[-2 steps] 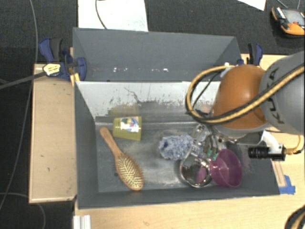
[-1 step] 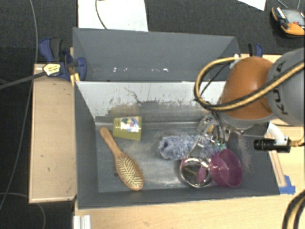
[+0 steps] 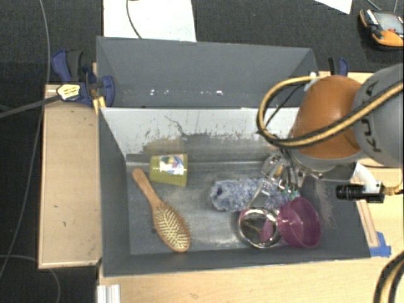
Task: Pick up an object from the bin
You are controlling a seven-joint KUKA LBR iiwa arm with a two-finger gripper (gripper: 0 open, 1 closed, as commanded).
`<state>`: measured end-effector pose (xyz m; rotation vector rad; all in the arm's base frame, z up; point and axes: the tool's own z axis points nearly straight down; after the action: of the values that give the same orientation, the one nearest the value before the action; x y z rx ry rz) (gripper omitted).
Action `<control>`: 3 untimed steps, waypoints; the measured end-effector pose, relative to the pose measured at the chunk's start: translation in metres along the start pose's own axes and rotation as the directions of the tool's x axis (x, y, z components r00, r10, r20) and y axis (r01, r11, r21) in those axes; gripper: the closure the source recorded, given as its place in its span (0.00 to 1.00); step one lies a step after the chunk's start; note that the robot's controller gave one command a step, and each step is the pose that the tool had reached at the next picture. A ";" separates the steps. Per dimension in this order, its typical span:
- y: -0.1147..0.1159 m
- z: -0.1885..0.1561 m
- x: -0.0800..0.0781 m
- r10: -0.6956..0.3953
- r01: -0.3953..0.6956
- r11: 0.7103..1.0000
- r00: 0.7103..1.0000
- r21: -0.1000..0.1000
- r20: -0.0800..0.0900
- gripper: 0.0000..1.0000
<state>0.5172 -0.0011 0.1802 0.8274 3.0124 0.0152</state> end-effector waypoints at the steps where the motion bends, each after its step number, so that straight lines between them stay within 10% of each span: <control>1: -0.020 0.082 -0.018 -0.152 0.152 0.988 0.988 -0.001 0.003 1.00; 3: -0.020 0.082 -0.018 -0.145 0.145 0.989 0.989 -0.002 0.003 1.00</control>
Offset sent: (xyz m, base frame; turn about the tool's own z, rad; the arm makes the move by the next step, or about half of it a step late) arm 0.0000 0.0000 0.0000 0.0000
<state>0.5241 -0.0275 0.0984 0.6057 3.0606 0.0147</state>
